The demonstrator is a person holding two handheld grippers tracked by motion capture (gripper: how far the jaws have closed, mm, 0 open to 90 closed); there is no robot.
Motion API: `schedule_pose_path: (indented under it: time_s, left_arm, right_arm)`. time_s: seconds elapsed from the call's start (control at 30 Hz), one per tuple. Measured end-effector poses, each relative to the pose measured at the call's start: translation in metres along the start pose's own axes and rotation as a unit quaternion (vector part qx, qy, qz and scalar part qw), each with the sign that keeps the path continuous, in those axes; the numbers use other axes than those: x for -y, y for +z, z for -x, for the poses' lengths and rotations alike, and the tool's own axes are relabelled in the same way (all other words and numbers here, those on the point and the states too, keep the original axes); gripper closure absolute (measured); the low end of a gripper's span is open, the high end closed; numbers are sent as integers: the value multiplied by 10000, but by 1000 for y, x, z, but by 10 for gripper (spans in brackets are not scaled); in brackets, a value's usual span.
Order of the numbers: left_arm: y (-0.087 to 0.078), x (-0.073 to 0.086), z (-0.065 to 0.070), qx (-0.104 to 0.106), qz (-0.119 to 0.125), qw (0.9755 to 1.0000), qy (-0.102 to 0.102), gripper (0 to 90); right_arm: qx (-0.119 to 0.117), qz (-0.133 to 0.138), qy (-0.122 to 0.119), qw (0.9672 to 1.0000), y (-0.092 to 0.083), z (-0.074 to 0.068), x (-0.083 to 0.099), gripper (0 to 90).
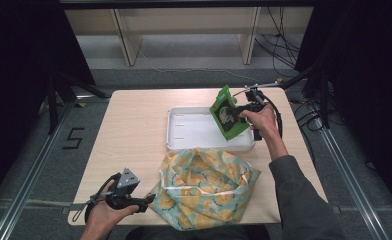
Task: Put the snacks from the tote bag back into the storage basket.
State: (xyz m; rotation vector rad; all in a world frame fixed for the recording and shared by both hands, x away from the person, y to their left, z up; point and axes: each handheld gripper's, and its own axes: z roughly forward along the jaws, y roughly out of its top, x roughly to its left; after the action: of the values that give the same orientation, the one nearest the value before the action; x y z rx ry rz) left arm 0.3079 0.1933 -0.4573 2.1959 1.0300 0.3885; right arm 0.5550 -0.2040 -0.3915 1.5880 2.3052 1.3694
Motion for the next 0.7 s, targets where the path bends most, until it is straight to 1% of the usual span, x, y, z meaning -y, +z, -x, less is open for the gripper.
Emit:
schedule_pose_path:
  time_s: [0.03,0.1,0.17,0.2,0.23,0.27,0.3,0.33,0.4,0.43,0.47,0.5,0.53,0.57,0.6,0.63,0.67,0.7]
  left_arm:
    - [-1,0,0,-5,-27,10000,36,252]
    - [-1,0,0,19,-39,10000,39,252]
    - [-1,0,0,18,-34,10000,34,252]
    - [-1,0,0,20,-38,10000,38,252]
    - [0,0,0,20,-38,10000,33,252]
    - [0,0,0,0,-41,10000,41,252]
    - [-1,0,0,1,-89,9999,104,252]
    - [-1,-1,0,-5,-94,9999,127,252]
    - [-1,-1,0,8,-95,9999,142,252]
    - [0,0,1,6,-41,9999,129,252]
    - [0,0,1,17,-58,9999,144,252]
    - [1,0,2,41,-52,10000,67,252]
    - [1,0,2,28,-58,9999,89,252]
    - [1,0,1,13,-65,9999,158,252]
    - [1,0,2,29,-112,9998,157,252]
    - [1,0,2,29,-69,9998,157,252]
    - [2,0,2,33,-71,9998,162,252]
    - [2,0,3,56,-76,9999,142,252]
  right_arm:
    - [28,31,-90,10000,3,2,-1,762]
    - [82,26,-89,9999,7,5,-2,762]
    - [137,-7,-11,9999,12,6,-4,762]
    - [129,-19,121,9998,14,4,-4,763]
    - [107,75,-124,9998,18,9,-5,762]
    - [177,-72,202,9996,18,5,-6,763]
    - [223,-24,-8,9997,22,9,-7,762]
    - [266,-14,-61,9996,24,9,-8,762]
    - [263,-62,71,9996,27,9,-10,762]
    - [271,-26,32,9996,30,11,-11,762]
    - [255,-76,204,9994,31,9,-12,762]
    - [302,-29,16,9995,34,12,-13,762]
    - [303,-39,100,9995,36,11,-13,762]
    - [377,-54,116,9992,38,12,-14,762]
    - [298,-80,295,9991,41,10,-14,762]
    - [380,22,163,9991,44,13,-15,762]
    - [371,-36,121,9992,45,14,-16,762]
    - [393,-33,219,9990,47,14,-16,762]
